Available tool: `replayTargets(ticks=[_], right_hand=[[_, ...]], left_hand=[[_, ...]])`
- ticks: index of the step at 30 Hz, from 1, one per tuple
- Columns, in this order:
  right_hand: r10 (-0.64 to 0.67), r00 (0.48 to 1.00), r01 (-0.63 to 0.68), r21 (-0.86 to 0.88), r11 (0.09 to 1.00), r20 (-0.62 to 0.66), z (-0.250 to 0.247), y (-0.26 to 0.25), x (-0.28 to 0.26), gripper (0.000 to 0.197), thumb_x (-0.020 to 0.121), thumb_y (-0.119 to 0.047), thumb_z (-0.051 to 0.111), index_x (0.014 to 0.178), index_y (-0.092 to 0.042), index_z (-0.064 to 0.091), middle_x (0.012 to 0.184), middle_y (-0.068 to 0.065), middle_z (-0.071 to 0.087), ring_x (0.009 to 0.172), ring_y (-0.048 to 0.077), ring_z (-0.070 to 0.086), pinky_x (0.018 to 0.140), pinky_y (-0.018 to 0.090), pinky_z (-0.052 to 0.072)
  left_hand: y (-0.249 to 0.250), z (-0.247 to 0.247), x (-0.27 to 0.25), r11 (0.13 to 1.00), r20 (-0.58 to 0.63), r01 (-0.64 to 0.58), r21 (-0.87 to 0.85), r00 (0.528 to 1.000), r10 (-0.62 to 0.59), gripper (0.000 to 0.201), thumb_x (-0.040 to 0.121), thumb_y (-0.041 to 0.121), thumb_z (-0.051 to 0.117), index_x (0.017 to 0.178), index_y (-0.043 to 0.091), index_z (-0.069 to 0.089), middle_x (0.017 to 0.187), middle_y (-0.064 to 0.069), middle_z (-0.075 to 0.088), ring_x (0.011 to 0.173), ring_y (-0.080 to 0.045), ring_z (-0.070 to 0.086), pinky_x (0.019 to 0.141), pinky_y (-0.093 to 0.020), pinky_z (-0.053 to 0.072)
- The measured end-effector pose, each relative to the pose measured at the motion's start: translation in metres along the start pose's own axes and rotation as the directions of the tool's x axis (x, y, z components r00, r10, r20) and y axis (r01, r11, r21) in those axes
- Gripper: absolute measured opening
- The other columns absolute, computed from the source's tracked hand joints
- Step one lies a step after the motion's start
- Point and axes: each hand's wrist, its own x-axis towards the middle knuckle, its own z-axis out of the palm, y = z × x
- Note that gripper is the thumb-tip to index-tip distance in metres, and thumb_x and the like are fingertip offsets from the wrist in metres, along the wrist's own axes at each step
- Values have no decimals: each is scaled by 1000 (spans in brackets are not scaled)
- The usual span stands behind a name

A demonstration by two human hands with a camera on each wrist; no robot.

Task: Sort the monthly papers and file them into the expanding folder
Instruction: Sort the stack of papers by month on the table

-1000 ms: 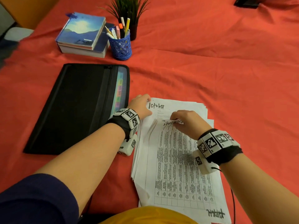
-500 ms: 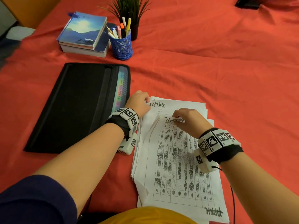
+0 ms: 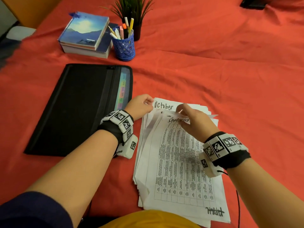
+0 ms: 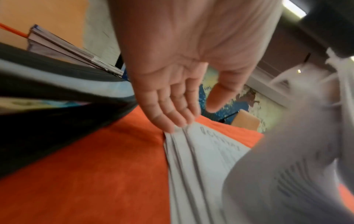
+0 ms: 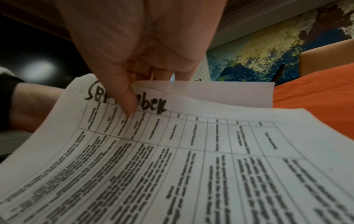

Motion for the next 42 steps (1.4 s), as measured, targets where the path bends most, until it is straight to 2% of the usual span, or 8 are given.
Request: replayTargets(ticks=[3,8,13,19,25,30,34,42], right_hand=[[53,997,-53,-3,999,55,-3,-4,0,47,84,-8,61,127,-16,44,104,6,66,95,22,62,82,37,50],[-101,995,102,-22,995,27,4,3,0,12,78,-2,66,88,-7,68,84,7,66,76,29,65,68,39,53],[-92,995,91,-23,996,-30,5,8,-3,10,73,-5,73,82,-7,69,90,10,65,83,30,63,74,40,54],[-123,987,112,-109,988,-107,-3,13,0,12,69,-4,77,77,-5,69,125,19,55,116,39,50,97,46,36],[-138,990,138,-30,990,-23,-7,-1,-3,15,76,-3,69,90,-9,68,83,6,69,75,27,67,69,41,55],[30,996,-31,11,999,87,-9,-9,-14,48,85,-11,61,128,-20,41,103,5,67,93,23,64,81,38,52],[-123,992,123,-21,992,24,-6,-2,-14,21,81,-2,63,100,-11,65,88,5,70,78,24,67,70,41,55],[-171,982,165,-81,983,-77,-1,11,-11,12,71,1,73,81,-5,70,94,12,66,87,30,63,75,36,51]], left_hand=[[-3,12,11,962,-18,38,271,999,-35,34,83,13,57,116,13,54,113,-6,56,103,-24,54,87,-31,42],[-2,18,16,929,-24,-57,364,997,71,35,81,14,64,115,15,54,115,-5,49,97,-20,53,80,-25,38],[5,15,7,958,-97,-169,231,976,196,8,84,12,61,87,17,55,98,2,51,87,-15,51,74,-23,37],[8,2,-6,978,95,-145,-146,982,160,26,82,-1,63,76,20,49,70,-10,45,68,-18,45,65,-23,46],[10,-10,-10,965,145,-58,-256,984,98,19,82,18,69,97,10,63,86,-4,67,81,-11,61,79,-25,50],[-7,1,10,977,-46,-10,211,999,20,33,83,18,64,116,15,60,116,-6,59,107,-21,56,95,-33,45],[-7,13,15,909,57,-25,415,998,1,47,78,20,68,124,20,53,120,-8,48,111,-26,49,97,-38,42],[2,10,6,964,-117,-124,235,981,154,4,84,11,56,84,14,59,82,0,59,74,-17,54,63,-27,41]])
